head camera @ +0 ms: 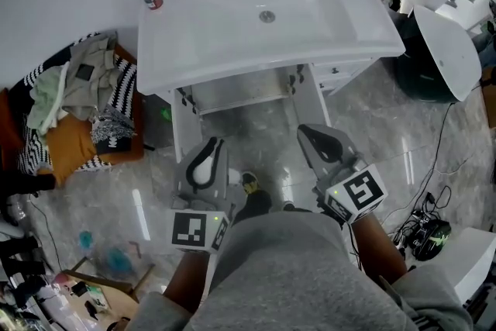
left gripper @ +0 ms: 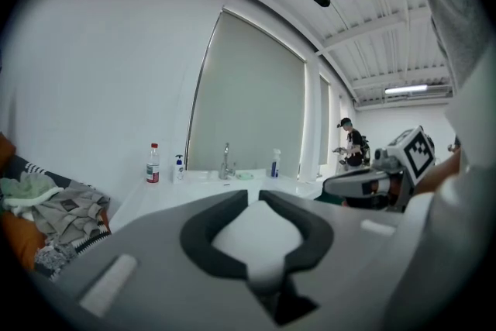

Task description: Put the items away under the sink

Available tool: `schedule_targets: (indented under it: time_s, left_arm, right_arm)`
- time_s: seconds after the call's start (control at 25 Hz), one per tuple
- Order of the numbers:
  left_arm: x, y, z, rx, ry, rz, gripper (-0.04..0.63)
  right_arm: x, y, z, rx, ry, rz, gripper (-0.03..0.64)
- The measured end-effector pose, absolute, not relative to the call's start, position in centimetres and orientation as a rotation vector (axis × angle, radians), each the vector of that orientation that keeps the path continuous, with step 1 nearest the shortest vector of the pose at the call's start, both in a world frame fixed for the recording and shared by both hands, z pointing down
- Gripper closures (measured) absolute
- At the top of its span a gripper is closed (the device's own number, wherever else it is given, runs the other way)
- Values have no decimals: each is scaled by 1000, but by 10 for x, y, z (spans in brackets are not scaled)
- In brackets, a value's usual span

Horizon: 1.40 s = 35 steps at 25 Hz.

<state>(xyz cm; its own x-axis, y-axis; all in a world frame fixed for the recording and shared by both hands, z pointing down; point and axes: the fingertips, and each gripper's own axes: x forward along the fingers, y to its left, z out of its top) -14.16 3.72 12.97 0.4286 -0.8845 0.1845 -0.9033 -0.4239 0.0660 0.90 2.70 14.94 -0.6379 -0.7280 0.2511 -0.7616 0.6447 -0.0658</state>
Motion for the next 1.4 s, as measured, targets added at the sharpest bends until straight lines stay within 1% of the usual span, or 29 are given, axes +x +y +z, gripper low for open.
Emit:
schedule_targets:
  time_s: [0.24, 0.68, 1.04, 1.4]
  left_arm:
    - [-150, 21, 130, 2547, -1562, 167, 543]
    - [-145, 1, 128, 2582, -1521, 174, 543]
    - [-131, -11, 133, 2548, -1549, 204, 543]
    - [-134, -40, 157, 2486, -1604, 249, 543]
  right_arm:
    - [-5, 12, 153, 1230, -2648, 221, 623]
    - [3, -4, 150, 1272, -2632, 206, 623]
    - [10, -15, 166, 1209, -2647, 257, 623]
    - [-9, -44, 180, 1117, -2690, 306, 623]
